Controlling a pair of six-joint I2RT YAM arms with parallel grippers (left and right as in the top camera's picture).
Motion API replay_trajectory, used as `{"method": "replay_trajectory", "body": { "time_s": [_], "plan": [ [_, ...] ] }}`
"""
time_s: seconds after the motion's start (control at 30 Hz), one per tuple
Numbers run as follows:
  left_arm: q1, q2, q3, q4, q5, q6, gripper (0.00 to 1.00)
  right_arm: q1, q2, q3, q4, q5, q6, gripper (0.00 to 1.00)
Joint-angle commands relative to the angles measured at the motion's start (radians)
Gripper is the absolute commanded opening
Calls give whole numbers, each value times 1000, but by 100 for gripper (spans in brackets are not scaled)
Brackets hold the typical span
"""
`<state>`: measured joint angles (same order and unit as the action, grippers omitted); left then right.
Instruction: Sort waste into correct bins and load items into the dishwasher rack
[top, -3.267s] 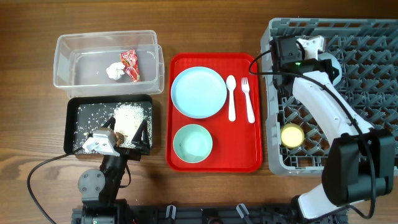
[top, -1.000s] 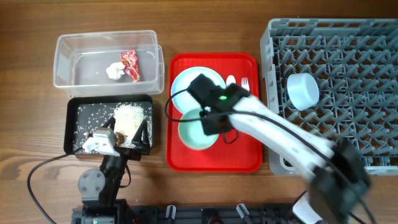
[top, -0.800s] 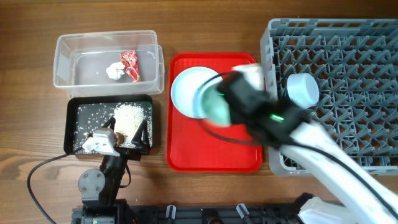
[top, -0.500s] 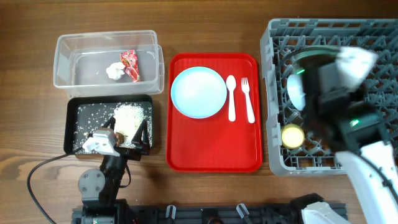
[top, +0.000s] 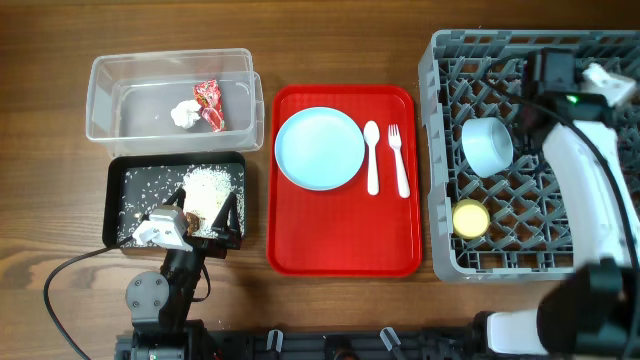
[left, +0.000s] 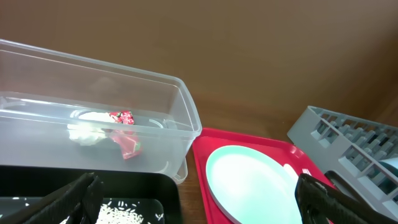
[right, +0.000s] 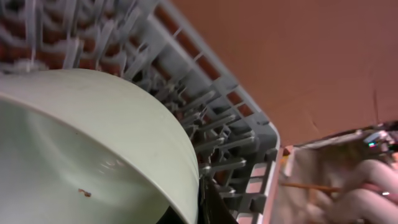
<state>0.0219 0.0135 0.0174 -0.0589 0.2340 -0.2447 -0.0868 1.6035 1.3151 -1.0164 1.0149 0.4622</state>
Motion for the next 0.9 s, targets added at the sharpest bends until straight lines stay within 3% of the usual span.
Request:
{"method": "replay_trajectory", "body": {
  "time_s": [0.0, 0.5, 0.87],
  "plan": [
    [8, -11, -11, 6, 1, 2, 100, 8, 68, 0, 13, 34, -19, 4],
    [8, -11, -11, 6, 1, 2, 100, 11, 127, 0, 164, 133, -193, 4],
    [8, -11, -11, 6, 1, 2, 100, 76, 190, 0, 148, 138, -198, 4]
  ]
}}
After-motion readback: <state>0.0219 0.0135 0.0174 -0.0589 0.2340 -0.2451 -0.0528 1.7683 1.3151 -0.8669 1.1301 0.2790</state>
